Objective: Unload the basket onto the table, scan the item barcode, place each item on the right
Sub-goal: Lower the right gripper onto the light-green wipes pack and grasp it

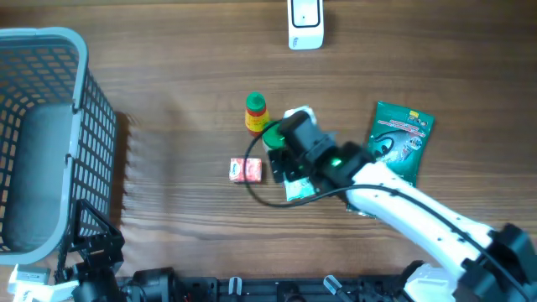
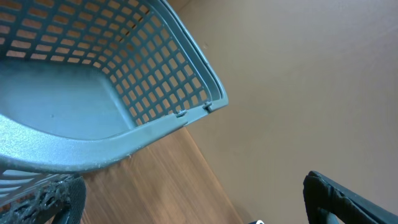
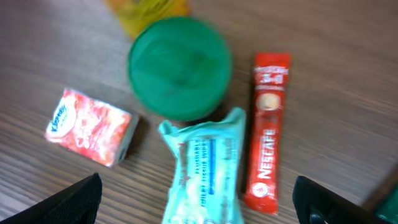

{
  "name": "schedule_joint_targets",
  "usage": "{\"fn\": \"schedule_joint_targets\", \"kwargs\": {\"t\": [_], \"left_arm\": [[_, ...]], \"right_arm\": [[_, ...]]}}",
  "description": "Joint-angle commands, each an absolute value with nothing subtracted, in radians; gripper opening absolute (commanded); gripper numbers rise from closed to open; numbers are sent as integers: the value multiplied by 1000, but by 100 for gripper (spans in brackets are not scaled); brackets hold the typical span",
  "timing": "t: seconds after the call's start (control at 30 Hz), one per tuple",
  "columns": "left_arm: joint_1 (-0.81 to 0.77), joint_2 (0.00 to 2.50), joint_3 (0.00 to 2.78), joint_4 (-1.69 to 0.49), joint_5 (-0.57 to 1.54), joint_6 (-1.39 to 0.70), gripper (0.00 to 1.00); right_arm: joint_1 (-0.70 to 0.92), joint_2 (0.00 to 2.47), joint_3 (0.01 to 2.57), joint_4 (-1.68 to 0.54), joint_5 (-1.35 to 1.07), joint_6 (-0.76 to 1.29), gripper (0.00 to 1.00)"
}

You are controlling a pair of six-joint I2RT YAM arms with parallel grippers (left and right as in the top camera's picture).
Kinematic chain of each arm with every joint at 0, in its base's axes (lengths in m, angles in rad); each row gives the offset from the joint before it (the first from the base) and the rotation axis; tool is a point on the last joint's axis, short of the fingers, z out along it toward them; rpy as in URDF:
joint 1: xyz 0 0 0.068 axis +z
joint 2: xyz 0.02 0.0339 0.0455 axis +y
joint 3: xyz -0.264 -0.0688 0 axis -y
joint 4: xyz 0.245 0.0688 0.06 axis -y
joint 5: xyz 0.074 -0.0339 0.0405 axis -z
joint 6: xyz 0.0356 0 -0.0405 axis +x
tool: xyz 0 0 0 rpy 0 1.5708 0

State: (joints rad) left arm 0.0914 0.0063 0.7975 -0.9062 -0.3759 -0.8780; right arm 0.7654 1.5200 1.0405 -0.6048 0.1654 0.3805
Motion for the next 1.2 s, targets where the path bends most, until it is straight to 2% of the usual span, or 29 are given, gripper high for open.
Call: {"fn": "schedule_joint_targets", "kwargs": {"t": [0.0,0.1,0.33,0.63,0.77,1.17], "left_arm": [[87,7,791,-907,-385,-879,100],[87,7,791,-907,-385,-879,100],[87,7,791,-911,-385,-879,100],[87,7,791,-912,-386,-879,100],[87,7,791,-912,-386,-879,100],[87,7,791,-960,-387,-879,100]], "right_arm": [[815,1654,1053,-598,330,434,95],[833,1739,1054,-599,344,450,83],[852,1809,1054,-612,408,476,78],[837,1810,1053,-670,464,566,57],[790,1808,1055,-743,451,658,57],[773,1800,1198,-929,425,576,62]]}}
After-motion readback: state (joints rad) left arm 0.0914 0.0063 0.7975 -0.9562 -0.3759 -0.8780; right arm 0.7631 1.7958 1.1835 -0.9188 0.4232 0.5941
